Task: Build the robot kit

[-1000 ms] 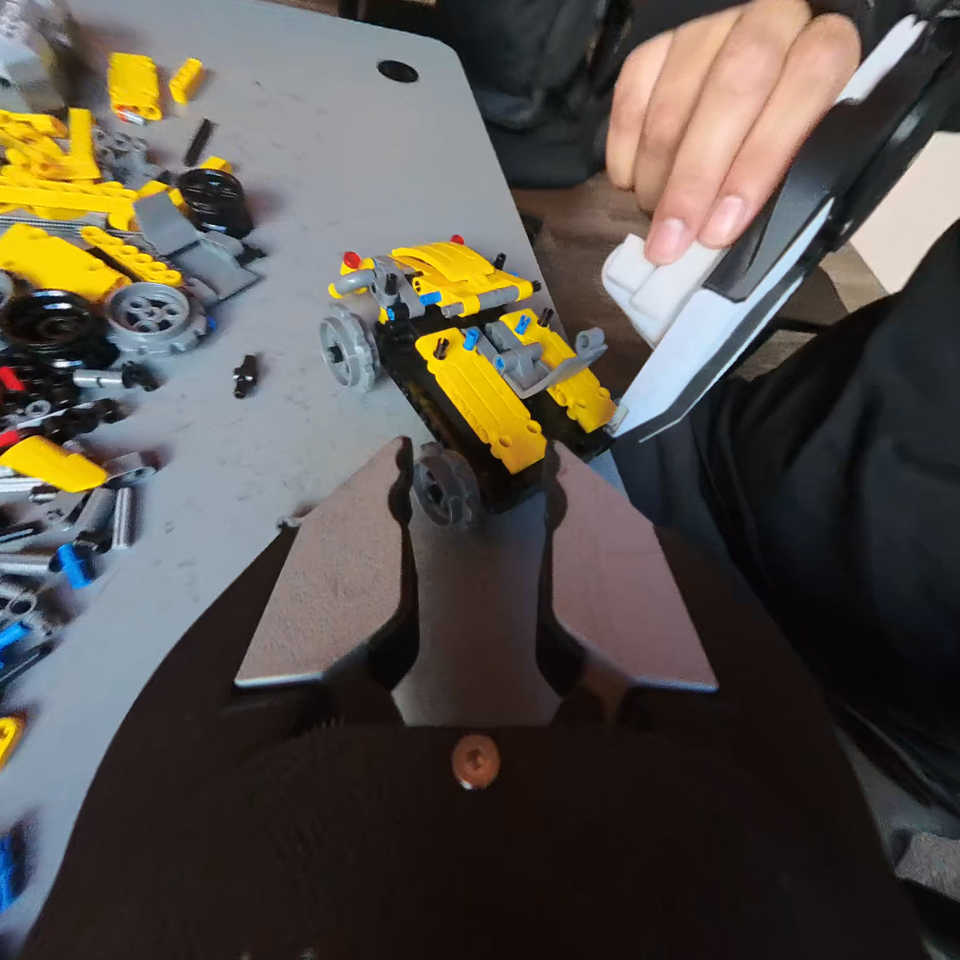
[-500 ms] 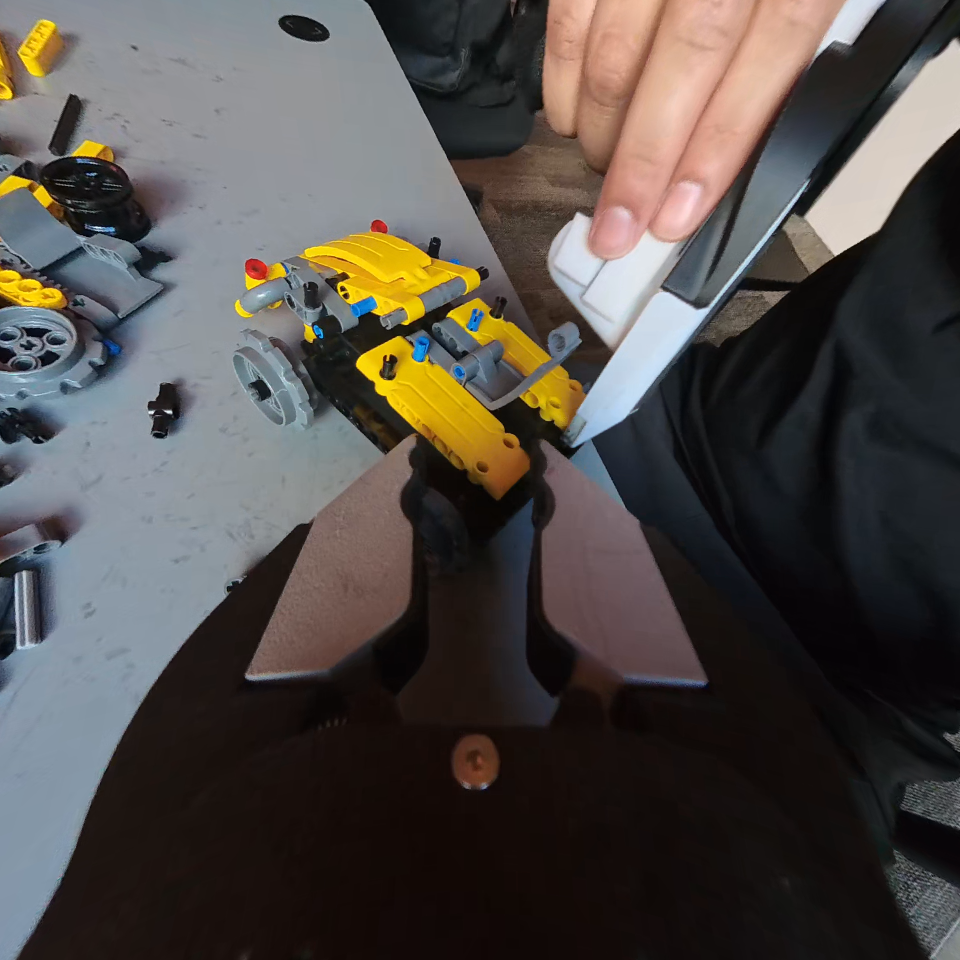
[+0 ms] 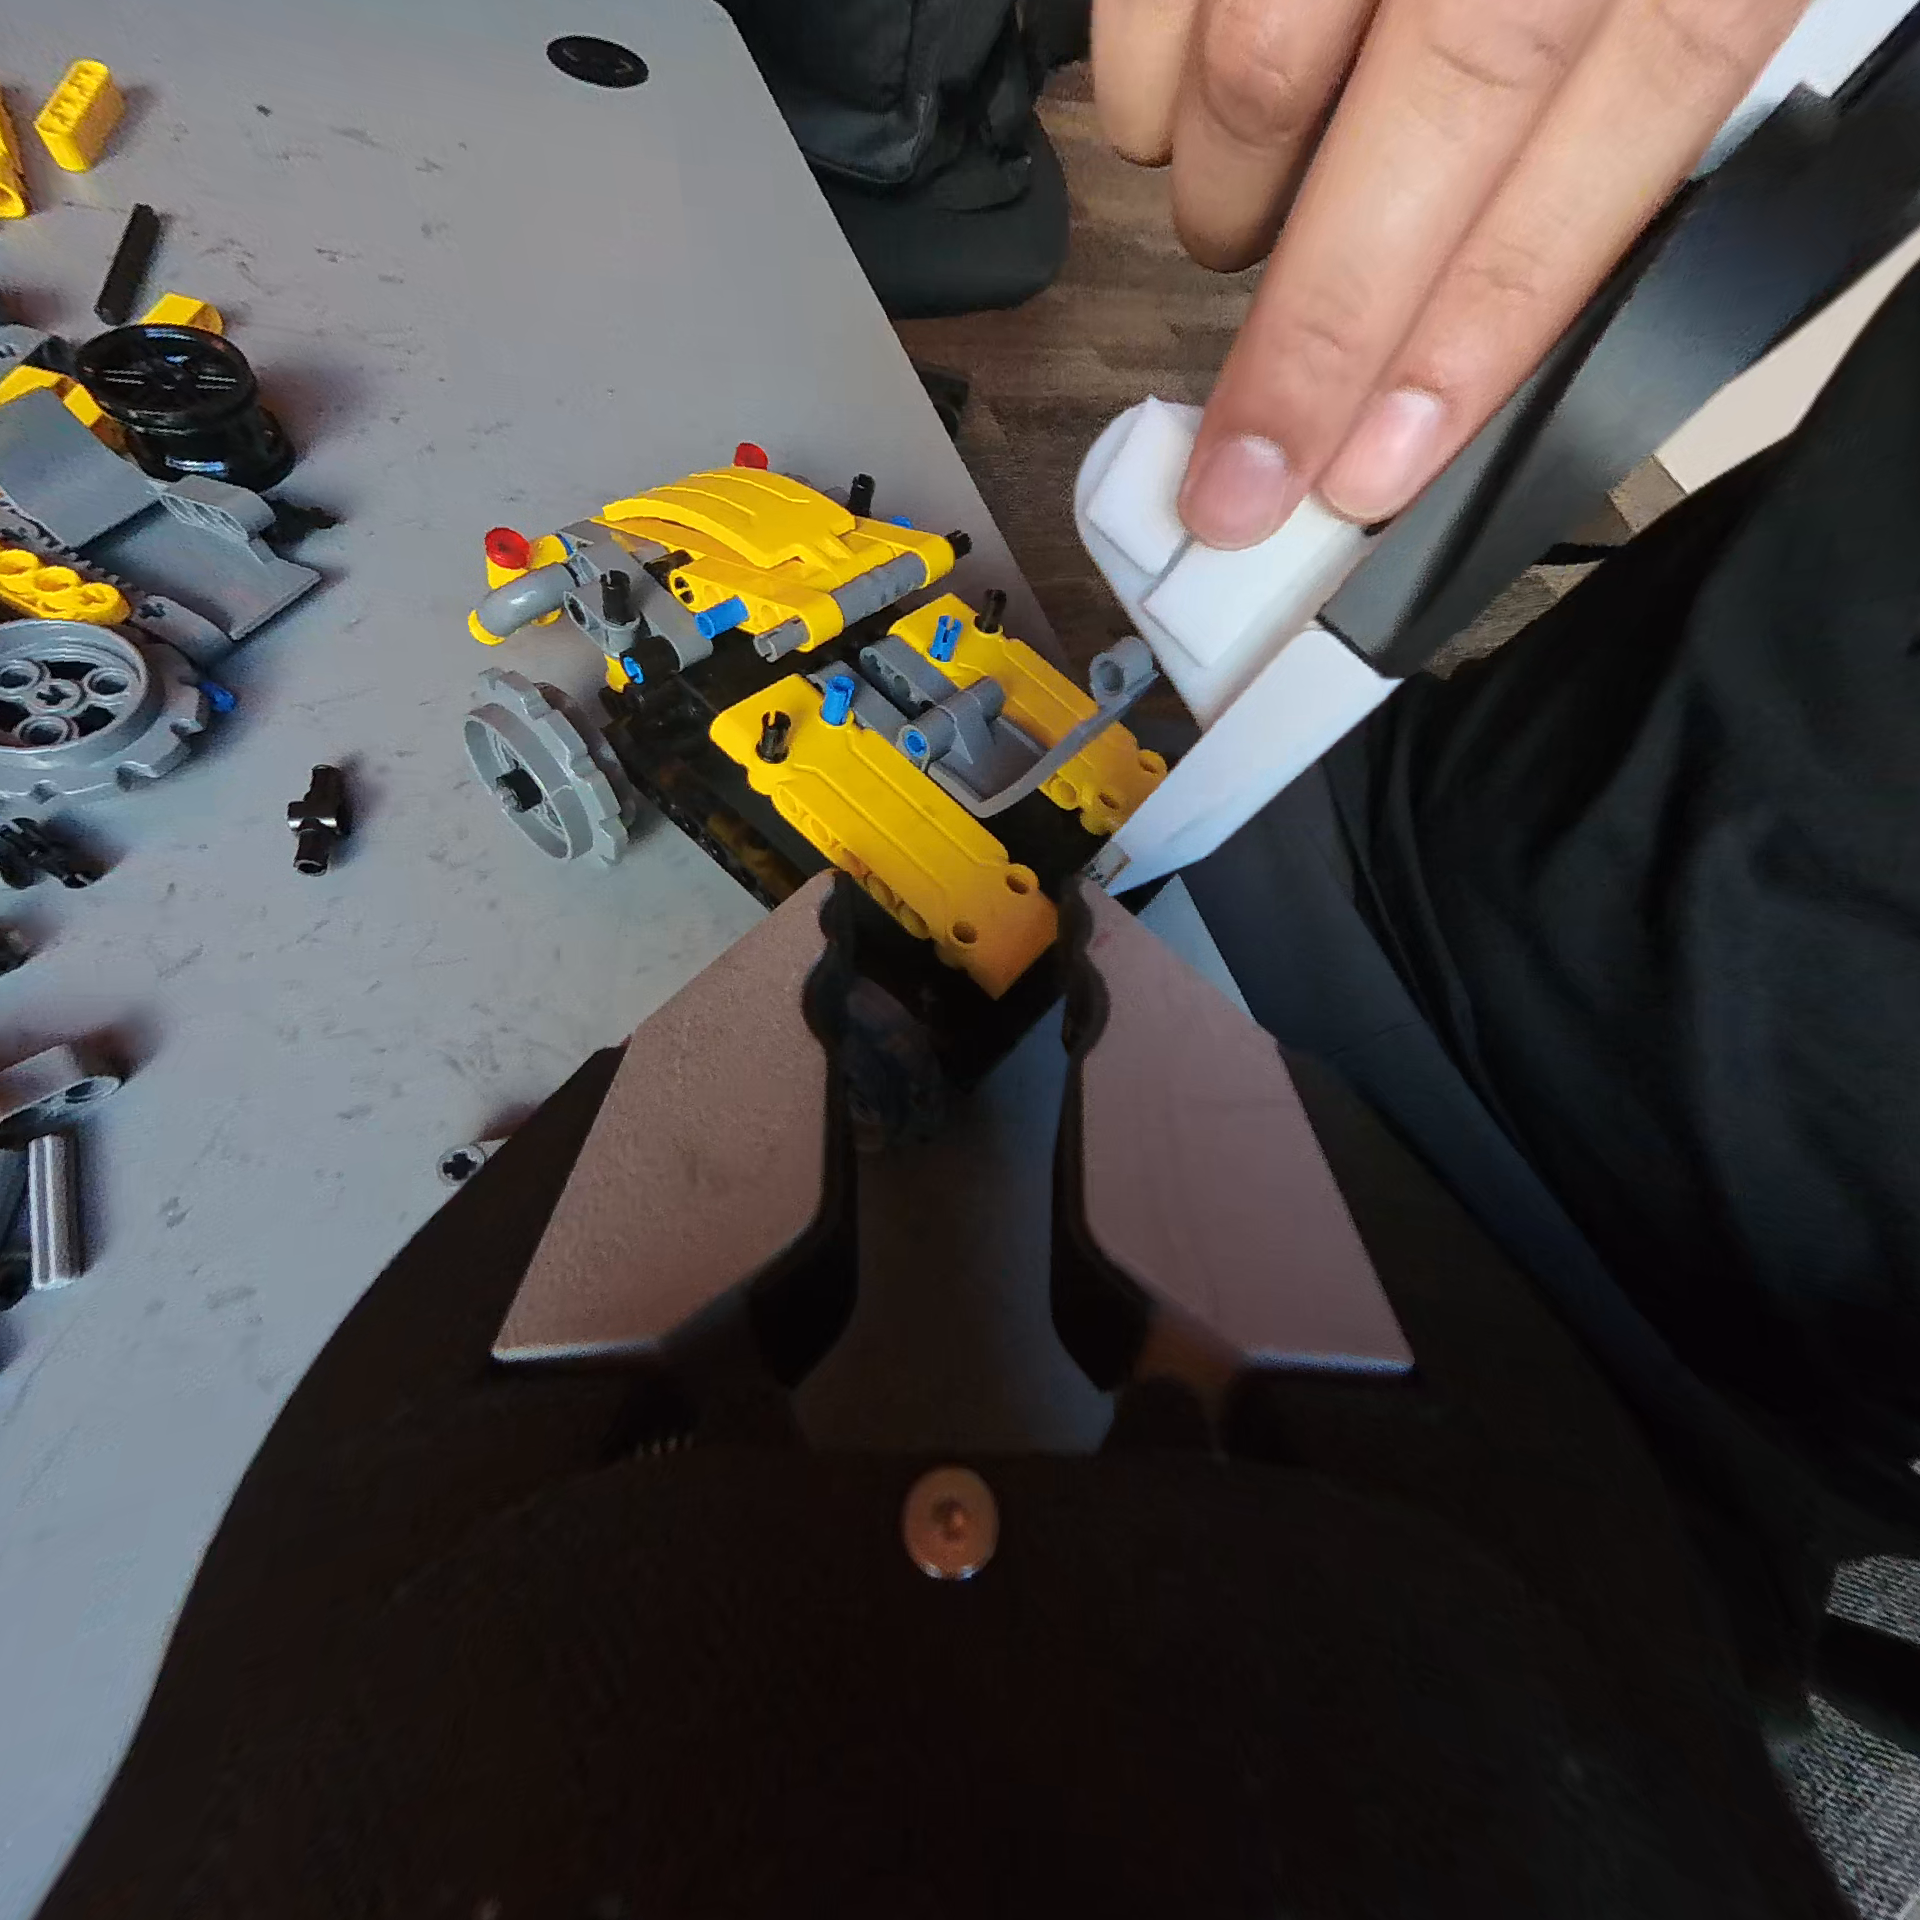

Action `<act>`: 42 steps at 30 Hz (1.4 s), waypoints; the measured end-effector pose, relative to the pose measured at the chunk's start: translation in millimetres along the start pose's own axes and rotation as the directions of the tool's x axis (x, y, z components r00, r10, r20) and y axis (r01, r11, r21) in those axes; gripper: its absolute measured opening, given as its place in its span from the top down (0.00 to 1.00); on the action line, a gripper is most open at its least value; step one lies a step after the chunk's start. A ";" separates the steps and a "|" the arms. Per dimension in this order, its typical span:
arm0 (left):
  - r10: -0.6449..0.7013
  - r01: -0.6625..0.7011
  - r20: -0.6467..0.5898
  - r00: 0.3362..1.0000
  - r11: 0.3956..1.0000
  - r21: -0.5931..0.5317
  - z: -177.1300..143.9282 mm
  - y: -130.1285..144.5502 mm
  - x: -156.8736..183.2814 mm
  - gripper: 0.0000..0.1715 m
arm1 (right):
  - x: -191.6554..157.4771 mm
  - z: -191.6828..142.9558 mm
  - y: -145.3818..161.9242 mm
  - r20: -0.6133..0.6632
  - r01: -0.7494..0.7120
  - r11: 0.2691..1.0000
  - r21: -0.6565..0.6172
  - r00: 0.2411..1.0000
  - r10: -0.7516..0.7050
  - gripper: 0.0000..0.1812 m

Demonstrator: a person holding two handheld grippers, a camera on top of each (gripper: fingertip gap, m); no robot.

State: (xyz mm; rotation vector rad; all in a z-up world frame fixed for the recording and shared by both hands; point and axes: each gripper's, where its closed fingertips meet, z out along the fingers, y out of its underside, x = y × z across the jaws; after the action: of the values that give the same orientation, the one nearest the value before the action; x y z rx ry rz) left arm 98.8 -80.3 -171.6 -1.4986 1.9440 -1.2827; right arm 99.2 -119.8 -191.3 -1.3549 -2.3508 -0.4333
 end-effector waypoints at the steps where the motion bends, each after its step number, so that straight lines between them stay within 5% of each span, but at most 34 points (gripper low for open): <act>1: 0.002 -0.002 0.002 1.000 1.000 0.000 -0.3 0.3 0.4 0.78 | 0.1 0.0 -1.1 0.005 -0.006 1.000 0.001 1.000 0.006 0.72; 42: -0.024 0.020 0.097 0.995 0.999 0.034 -3.7 -1.2 -4.1 0.84 | 13.9 3.3 -26.2 -0.001 -0.273 0.958 0.087 0.962 0.274 0.78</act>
State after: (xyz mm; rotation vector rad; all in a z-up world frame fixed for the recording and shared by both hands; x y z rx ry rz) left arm 98.2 -75.0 -169.6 -1.5408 1.8414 -1.2215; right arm 69.5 -120.6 -189.4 -1.5997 -2.1023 -0.2541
